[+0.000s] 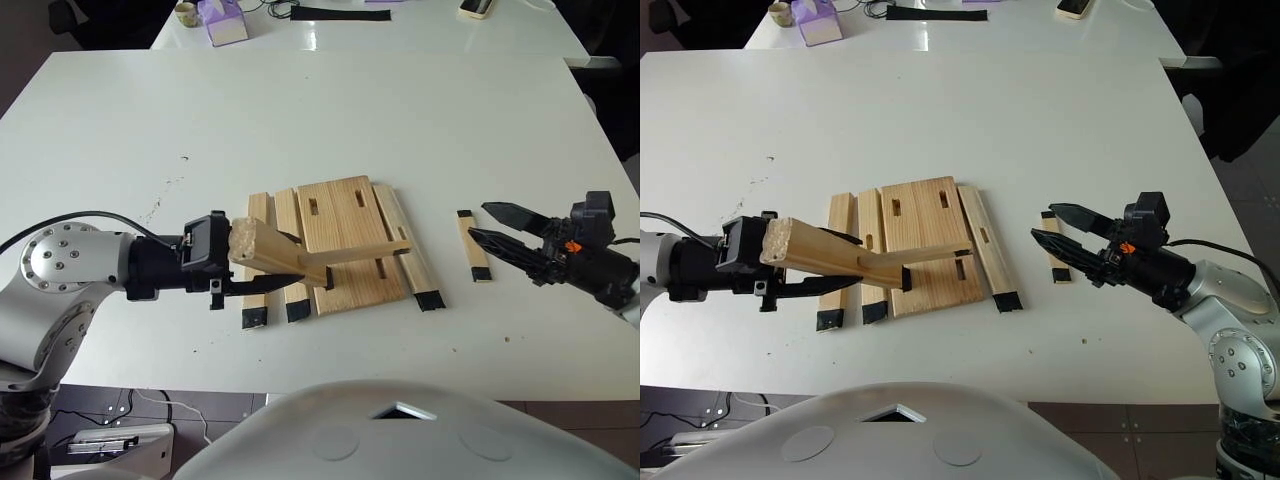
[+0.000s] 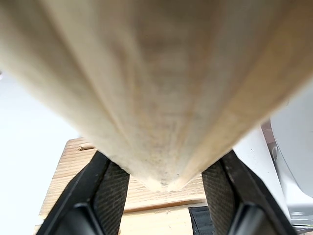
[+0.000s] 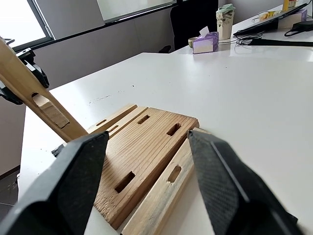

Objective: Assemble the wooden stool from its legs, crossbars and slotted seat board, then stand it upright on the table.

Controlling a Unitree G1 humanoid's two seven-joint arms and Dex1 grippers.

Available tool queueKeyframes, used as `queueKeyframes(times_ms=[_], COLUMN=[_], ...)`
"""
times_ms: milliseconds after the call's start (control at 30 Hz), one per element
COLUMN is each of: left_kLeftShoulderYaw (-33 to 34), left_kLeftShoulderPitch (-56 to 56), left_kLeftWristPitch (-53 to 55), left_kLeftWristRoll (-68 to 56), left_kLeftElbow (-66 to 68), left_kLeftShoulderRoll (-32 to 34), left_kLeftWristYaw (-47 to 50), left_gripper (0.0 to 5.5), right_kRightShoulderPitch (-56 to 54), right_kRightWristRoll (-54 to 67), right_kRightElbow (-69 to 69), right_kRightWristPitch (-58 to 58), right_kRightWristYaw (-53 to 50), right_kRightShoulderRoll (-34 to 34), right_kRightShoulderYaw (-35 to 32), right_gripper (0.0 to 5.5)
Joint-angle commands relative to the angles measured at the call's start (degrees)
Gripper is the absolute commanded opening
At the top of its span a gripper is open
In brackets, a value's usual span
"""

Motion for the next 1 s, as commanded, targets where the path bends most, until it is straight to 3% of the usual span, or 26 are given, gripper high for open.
queueKeyframes(times_ms=[33,267,533,767,1000], left_kLeftShoulderYaw=[-1.84,-7.28,-7.91,-5.11,-4.99], left_kLeftShoulderPitch=[0.24,3.30,5.86,1.19,-4.27], left_kLeftWristPitch=[7.21,3.53,0.83,7.53,12.43], left_kLeftWristRoll=[2.52,9.30,10.47,-0.13,-2.74], left_kLeftElbow=[1.78,1.74,2.22,0.73,2.74], left_kLeftShoulderRoll=[3.12,3.63,5.49,5.52,4.66], left_kLeftWristYaw=[2.83,2.66,1.95,4.85,7.86], left_gripper=[2.06,2.06,2.06,2.06,2.06], right_kRightShoulderPitch=[0.13,-0.21,1.31,2.92,3.04], right_kRightWristRoll=[-0.93,-1.39,-1.57,-1.57,-2.55], right_kRightElbow=[-0.53,-0.34,-1.26,-2.49,-2.41], right_kRightWristPitch=[-1.10,-2.13,-2.57,-3.18,-4.06], right_kRightWristYaw=[-0.82,-1.43,-1.75,-2.50,-2.95], right_kRightShoulderRoll=[0.17,0.42,0.65,0.99,1.54], right_kRightShoulderYaw=[-0.59,0.23,-0.09,-0.35,0.30], right_gripper=[2.99,2.99,2.99,2.99,2.99])
